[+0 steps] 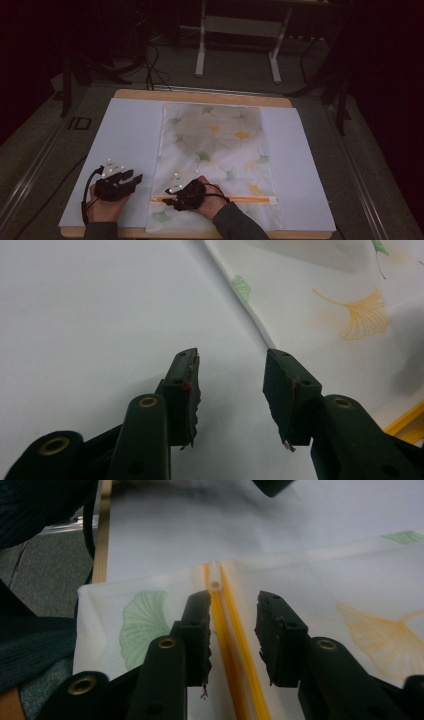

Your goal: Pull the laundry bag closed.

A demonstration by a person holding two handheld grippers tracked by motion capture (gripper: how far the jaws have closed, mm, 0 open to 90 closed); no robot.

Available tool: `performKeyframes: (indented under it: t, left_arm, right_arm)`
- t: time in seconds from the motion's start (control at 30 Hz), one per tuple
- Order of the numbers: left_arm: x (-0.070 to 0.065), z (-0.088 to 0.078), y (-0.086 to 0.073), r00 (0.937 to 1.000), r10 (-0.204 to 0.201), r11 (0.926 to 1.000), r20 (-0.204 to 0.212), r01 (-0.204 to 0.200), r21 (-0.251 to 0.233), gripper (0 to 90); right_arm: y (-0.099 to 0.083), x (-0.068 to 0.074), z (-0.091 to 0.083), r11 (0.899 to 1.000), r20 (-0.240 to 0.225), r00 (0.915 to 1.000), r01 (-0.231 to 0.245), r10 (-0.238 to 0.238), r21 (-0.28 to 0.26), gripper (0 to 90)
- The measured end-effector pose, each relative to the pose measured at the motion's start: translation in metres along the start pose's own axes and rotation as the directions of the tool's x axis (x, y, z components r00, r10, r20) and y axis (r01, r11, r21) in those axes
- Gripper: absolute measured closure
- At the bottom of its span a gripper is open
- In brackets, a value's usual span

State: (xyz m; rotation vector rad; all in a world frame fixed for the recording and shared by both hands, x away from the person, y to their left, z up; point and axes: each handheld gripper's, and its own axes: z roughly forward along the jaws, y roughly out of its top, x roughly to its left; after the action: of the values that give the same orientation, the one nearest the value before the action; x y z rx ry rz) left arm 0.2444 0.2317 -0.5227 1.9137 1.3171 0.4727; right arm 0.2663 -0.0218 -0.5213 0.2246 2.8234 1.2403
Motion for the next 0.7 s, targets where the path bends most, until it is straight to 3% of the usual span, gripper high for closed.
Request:
performKeyframes:
  t: [0.7]
  left_arm:
    - [0.000, 0.000, 0.000, 1.0000, 0.005, 1.0000, -0.006, -0.005, 0.006, 57.1]
  right_arm:
    - [0.014, 0.002, 0.033, 0.999, -0.035, 0.9991, 0.027, -0.025, 0.043, 76.1]
